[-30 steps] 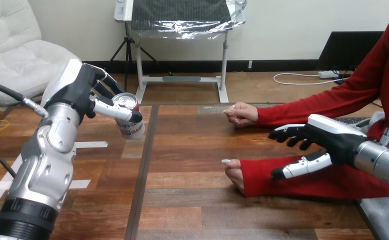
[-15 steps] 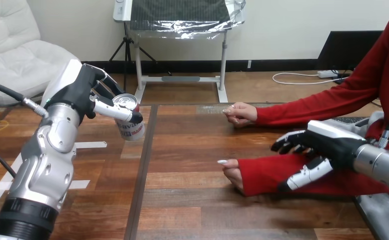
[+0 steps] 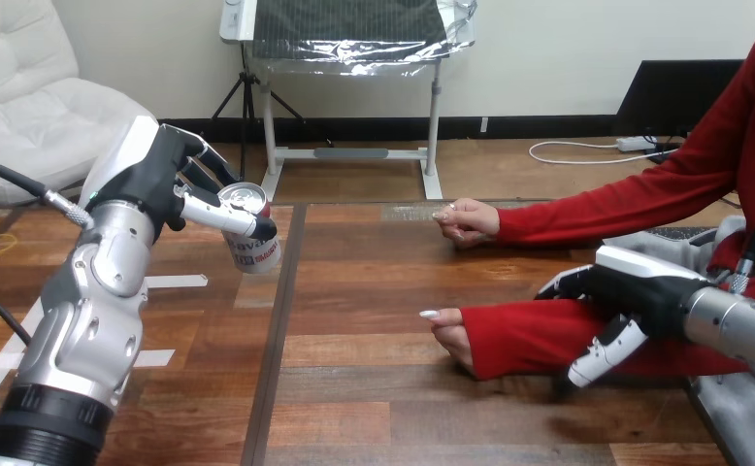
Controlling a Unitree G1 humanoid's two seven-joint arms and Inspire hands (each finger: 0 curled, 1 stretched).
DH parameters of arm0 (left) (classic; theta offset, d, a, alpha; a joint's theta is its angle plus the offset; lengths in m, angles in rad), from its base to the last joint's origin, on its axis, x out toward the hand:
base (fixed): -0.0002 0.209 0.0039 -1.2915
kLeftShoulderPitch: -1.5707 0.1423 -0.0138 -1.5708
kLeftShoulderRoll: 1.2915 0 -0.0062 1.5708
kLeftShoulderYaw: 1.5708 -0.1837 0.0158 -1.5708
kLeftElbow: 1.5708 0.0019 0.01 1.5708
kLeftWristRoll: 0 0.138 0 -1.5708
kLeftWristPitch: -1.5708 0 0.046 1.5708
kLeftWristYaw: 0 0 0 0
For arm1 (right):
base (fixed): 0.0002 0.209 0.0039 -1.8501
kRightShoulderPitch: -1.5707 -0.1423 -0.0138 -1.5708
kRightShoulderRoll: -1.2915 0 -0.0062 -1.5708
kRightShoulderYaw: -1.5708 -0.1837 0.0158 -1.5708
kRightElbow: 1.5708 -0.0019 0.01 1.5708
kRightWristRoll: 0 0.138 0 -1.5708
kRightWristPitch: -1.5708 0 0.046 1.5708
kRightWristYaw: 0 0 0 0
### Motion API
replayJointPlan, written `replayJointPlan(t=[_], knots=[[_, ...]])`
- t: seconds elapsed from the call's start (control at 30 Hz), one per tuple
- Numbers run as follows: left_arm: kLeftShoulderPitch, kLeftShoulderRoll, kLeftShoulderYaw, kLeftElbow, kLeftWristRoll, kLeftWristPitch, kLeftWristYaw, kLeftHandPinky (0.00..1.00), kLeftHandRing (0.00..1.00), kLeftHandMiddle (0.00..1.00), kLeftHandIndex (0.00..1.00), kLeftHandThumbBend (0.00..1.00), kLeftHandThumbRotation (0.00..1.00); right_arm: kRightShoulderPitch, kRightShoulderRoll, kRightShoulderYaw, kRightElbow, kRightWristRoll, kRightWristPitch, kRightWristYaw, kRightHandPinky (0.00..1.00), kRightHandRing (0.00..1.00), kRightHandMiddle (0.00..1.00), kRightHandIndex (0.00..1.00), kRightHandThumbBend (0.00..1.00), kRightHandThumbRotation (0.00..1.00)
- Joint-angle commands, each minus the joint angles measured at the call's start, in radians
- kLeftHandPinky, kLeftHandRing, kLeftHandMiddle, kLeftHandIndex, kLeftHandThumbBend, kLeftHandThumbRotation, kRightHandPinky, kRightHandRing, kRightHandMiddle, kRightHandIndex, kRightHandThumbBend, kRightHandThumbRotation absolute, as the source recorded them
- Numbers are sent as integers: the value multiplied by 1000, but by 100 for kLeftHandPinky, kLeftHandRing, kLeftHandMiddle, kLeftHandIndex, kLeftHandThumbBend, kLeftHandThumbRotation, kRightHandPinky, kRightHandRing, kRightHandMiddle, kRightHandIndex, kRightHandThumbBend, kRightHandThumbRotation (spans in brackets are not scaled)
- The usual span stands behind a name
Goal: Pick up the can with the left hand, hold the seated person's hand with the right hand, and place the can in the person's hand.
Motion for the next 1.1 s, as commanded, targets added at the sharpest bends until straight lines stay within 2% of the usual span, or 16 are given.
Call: replayJointPlan(t=[0.0, 0.2, 0.6, 0.97, 1.07], knots=[[-75, 20, 26, -46, 12, -7, 5, 27, 34, 40, 42, 82, 0, -86, -1, 8, -12, 0, -6, -8, 66, 76, 78, 76, 100, 20], [-74, 22, 27, -49, 12, -6, 2, 27, 33, 39, 41, 82, 0, -81, 6, 23, -17, -13, -5, -20, 65, 74, 77, 75, 100, 19], [-73, 23, 26, -47, 14, -4, 2, 27, 34, 39, 41, 81, 0, -72, 29, 59, -18, -58, 2, -81, 62, 72, 75, 74, 100, 22], [-72, 23, 24, -44, 14, -6, 1, 28, 34, 40, 41, 81, 0, -66, 53, 80, -10, -74, 2, -143, 56, 67, 72, 73, 100, 21], [-72, 22, 24, -44, 15, -5, 2, 28, 34, 40, 41, 81, 0, -67, 62, 83, -9, -80, 19, -152, 55, 67, 72, 72, 100, 21]])
